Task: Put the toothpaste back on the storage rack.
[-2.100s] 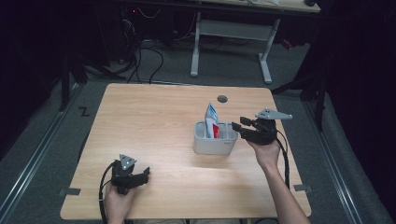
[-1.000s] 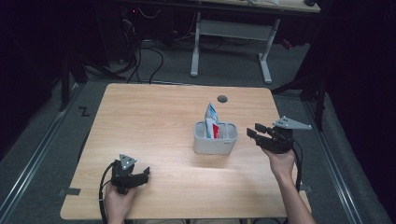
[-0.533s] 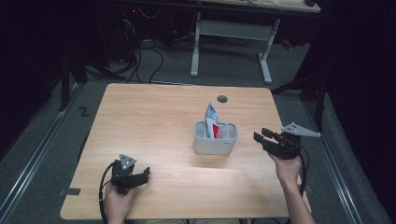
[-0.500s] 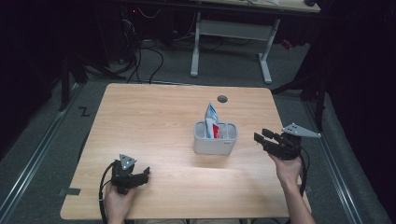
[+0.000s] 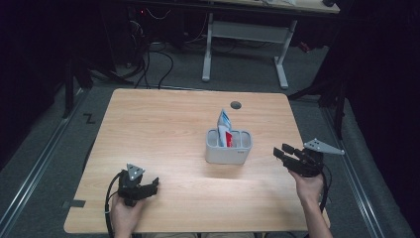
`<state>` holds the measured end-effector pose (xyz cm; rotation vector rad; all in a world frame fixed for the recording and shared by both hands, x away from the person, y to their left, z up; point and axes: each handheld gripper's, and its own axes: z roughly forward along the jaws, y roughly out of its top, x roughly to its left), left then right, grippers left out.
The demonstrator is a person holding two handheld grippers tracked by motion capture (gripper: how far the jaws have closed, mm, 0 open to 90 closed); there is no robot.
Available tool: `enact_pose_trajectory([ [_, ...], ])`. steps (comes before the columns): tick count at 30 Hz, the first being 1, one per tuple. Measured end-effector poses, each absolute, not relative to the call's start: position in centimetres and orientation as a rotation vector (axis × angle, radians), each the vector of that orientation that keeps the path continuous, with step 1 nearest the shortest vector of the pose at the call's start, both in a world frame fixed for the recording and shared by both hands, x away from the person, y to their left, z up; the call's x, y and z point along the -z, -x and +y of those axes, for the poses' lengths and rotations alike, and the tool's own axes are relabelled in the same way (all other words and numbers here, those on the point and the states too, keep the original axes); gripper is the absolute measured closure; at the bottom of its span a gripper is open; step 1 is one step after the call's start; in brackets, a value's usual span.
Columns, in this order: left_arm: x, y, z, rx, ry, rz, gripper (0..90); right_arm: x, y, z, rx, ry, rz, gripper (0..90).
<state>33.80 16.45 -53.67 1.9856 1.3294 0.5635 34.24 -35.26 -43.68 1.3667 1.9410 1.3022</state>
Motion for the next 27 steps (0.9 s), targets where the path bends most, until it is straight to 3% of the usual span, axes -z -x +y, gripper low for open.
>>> enact_pose_trajectory([
  [27, 53.7, -33.8, 16.5, -0.563, -1.986, 1.329, 20.5, 47.8, -33.2, -35.0, -1.244, -1.433, 1.984, 52.8],
])
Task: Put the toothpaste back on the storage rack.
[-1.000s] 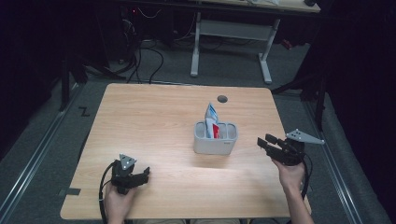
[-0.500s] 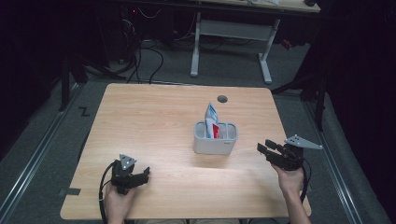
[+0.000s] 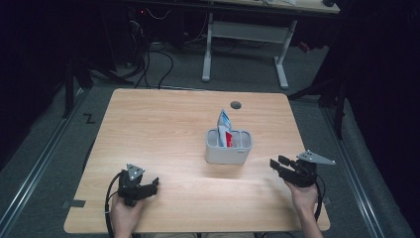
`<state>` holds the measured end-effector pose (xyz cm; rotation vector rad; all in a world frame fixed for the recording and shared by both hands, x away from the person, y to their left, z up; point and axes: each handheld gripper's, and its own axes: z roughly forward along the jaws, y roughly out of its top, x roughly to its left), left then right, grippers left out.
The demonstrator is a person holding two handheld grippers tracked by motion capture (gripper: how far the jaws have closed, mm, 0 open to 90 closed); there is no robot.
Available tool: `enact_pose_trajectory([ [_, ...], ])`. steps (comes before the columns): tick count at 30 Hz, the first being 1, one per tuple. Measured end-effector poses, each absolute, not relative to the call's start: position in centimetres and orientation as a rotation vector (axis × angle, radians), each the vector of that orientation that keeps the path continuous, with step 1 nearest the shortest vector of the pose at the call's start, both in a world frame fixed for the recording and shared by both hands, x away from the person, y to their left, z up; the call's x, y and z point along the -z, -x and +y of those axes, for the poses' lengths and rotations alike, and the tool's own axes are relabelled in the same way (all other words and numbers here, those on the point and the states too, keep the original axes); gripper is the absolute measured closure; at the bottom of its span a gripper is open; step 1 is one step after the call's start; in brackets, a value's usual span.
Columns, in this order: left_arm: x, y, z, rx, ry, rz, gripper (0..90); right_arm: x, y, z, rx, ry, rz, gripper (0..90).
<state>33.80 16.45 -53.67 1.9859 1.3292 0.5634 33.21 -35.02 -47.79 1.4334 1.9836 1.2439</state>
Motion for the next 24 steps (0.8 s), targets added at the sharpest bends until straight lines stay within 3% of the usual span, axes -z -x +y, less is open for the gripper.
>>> enact_pose_trajectory([
  [24, 53.7, -33.8, 16.4, -0.564, -1.986, 1.329, 20.5, 51.2, -33.1, -33.9, -1.090, -1.452, 2.055, 54.1],
])
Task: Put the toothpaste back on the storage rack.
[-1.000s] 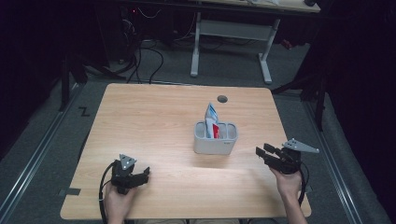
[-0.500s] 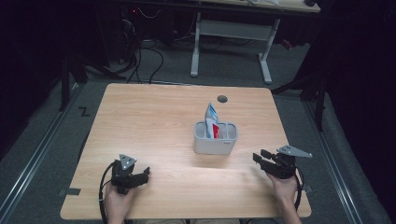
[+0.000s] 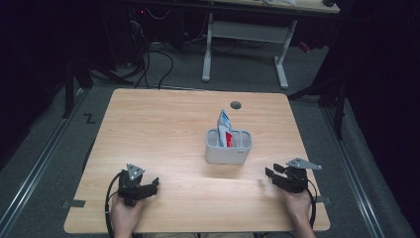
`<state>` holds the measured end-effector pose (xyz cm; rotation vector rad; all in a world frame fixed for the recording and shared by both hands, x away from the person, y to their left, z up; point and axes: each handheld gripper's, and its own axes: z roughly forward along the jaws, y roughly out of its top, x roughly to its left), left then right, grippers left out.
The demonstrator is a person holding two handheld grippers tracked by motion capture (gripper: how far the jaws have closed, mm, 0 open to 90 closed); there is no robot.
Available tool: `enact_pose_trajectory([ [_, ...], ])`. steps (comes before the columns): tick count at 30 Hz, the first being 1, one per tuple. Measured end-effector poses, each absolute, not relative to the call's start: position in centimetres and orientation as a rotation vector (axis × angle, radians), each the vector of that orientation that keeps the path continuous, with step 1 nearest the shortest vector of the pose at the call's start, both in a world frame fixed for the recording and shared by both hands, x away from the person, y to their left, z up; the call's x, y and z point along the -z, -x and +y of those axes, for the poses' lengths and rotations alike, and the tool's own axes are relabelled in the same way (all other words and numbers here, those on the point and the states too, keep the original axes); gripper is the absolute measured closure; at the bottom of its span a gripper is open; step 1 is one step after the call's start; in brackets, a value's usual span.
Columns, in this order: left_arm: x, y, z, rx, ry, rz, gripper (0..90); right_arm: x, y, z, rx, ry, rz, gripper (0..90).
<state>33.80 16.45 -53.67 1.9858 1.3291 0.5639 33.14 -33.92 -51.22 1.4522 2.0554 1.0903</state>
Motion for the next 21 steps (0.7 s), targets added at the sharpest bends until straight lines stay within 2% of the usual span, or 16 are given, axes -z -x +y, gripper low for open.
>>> enact_pose_trajectory([
  [21, 53.7, -33.8, 16.4, -0.566, -1.985, 1.329, 20.5, 53.0, -34.0, -31.9, -0.939, -1.377, 2.127, 52.7],
])
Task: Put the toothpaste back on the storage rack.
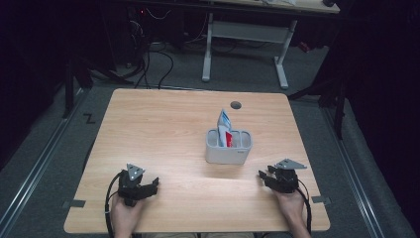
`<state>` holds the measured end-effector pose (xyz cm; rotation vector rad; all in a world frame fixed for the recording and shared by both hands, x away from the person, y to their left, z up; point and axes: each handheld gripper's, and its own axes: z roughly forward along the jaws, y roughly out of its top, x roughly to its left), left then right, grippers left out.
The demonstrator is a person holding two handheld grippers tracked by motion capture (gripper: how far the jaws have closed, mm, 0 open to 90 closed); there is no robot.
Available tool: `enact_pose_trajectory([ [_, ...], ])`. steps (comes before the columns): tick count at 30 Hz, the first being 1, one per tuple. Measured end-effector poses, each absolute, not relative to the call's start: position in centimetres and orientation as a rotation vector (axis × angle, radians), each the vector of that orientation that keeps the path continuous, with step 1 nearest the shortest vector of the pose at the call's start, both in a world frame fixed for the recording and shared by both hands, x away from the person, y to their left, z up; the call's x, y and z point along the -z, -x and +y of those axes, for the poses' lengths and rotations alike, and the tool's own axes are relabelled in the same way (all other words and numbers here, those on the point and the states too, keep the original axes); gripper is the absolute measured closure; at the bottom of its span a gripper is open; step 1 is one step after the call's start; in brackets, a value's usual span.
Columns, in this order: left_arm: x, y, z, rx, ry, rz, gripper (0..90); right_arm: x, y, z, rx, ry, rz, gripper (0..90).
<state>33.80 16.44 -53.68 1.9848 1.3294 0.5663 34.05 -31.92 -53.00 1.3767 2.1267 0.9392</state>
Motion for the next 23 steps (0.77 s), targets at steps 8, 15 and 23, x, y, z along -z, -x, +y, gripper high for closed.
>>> enact_pose_trajectory([
  [8, 53.68, -33.81, 16.44, -0.566, -1.985, 1.329, 20.5, 53.03, -34.15, -31.66, -0.923, -1.351, 2.144, 46.7],
  [15, 53.68, -33.81, 16.44, -0.566, -1.985, 1.329, 20.5, 53.05, -34.30, -31.59, -0.916, -1.361, 2.139, 41.6],
  [23, 53.67, -33.81, 16.45, -0.564, -1.985, 1.331, 20.5, 53.05, -34.35, -31.55, -0.910, -1.368, 2.136, 39.9],
])
